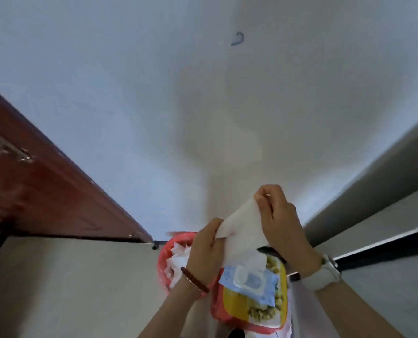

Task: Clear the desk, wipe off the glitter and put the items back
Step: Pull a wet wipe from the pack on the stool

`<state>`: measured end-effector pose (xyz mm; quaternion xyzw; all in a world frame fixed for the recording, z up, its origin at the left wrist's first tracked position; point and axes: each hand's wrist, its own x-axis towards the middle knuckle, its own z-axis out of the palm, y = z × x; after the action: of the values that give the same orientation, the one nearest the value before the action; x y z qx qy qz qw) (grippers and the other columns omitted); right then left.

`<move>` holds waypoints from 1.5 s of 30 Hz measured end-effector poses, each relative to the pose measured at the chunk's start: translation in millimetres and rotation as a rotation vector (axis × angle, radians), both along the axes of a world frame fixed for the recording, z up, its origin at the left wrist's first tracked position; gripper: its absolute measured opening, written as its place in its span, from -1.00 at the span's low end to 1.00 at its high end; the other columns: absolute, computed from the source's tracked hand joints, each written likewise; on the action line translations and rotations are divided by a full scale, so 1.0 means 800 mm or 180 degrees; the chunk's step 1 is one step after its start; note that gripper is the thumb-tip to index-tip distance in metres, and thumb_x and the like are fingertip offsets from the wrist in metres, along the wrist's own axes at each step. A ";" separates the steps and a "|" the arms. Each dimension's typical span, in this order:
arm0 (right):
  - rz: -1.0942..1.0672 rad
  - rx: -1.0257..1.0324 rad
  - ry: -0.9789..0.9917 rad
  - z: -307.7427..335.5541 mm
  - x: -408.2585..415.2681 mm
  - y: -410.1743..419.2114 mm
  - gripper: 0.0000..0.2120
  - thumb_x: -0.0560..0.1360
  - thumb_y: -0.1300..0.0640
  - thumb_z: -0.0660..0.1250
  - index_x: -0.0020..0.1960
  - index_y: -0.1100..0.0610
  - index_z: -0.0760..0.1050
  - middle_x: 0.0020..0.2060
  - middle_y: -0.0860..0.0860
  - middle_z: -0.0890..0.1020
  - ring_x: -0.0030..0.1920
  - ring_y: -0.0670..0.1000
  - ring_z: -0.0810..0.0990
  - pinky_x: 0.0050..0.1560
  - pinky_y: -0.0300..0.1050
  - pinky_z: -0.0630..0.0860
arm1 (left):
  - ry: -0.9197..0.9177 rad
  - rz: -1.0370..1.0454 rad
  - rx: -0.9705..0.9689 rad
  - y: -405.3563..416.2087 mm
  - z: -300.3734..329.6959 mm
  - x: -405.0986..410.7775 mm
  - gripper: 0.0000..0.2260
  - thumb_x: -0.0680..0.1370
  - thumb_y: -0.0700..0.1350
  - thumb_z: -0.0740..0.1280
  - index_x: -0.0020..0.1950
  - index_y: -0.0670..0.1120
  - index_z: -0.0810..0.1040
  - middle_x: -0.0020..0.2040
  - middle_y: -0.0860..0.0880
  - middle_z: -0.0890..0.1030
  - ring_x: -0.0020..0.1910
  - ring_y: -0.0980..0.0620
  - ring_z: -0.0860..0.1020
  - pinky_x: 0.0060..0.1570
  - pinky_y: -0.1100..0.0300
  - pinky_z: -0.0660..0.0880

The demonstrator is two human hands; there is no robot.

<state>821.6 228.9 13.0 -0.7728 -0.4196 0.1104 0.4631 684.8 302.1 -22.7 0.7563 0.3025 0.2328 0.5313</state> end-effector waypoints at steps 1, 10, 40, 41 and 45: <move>0.0060 0.0054 -0.0021 0.003 -0.012 0.013 -0.95 0.57 0.15 0.14 -0.07 0.04 0.30 -0.40 0.09 0.49 -0.45 0.01 0.43 -0.40 -0.16 0.30 | 0.0010 0.0203 0.0016 0.003 0.012 -0.016 -0.87 0.41 -0.04 0.09 -0.32 0.01 0.36 -0.44 0.09 0.40 -0.41 0.28 0.39 -0.40 0.42 0.29; 0.0872 -0.0142 0.0475 0.001 -0.184 0.122 -0.78 0.57 0.12 0.17 -0.24 0.12 0.35 -0.55 -0.06 0.33 -0.55 -0.12 0.32 -0.49 -0.29 0.21 | 0.0378 0.1503 -0.0112 0.030 0.052 -0.237 -0.54 0.57 -0.08 0.19 -0.50 0.00 0.13 -0.63 0.10 0.22 -0.55 0.16 0.21 -0.47 0.33 0.15; 0.4462 -0.1186 0.0973 -0.021 -0.892 0.208 -0.56 0.53 0.27 0.23 0.36 0.02 0.27 -0.47 -0.21 0.52 -0.40 -0.28 0.46 -0.30 -0.49 0.35 | -0.0021 0.4922 -0.1318 -0.039 0.030 -0.905 -0.29 0.42 -0.16 0.43 0.44 0.03 0.09 -0.19 -0.16 0.62 -0.16 -0.07 0.59 0.02 0.05 0.51; 0.4671 -0.1294 0.0832 -0.020 -0.905 0.223 -0.59 0.53 0.23 0.26 0.35 0.06 0.33 -0.32 -0.21 0.56 -0.28 -0.28 0.49 -0.21 -0.53 0.35 | 0.0259 0.4696 -0.1273 -0.031 0.028 -0.921 -0.23 0.41 -0.17 0.44 0.45 0.06 0.04 -0.14 -0.18 0.60 -0.12 -0.08 0.58 0.02 0.09 0.49; 0.5271 -0.1319 -0.0155 -0.022 -0.958 0.293 -0.55 0.46 0.12 0.38 0.31 0.14 0.39 -0.05 -0.05 0.43 -0.04 -0.15 0.39 -0.09 -0.52 0.25 | 0.1654 0.4508 -0.0833 0.027 0.032 -0.970 -0.69 0.41 -0.11 0.44 0.14 -0.06 0.56 -0.06 -0.04 0.56 -0.11 0.07 0.48 -0.09 0.30 0.37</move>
<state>55.1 463.0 -4.9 -0.2882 -0.8304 0.4712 0.0732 -91.2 323.4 3.0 0.3433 0.8554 0.2947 0.2524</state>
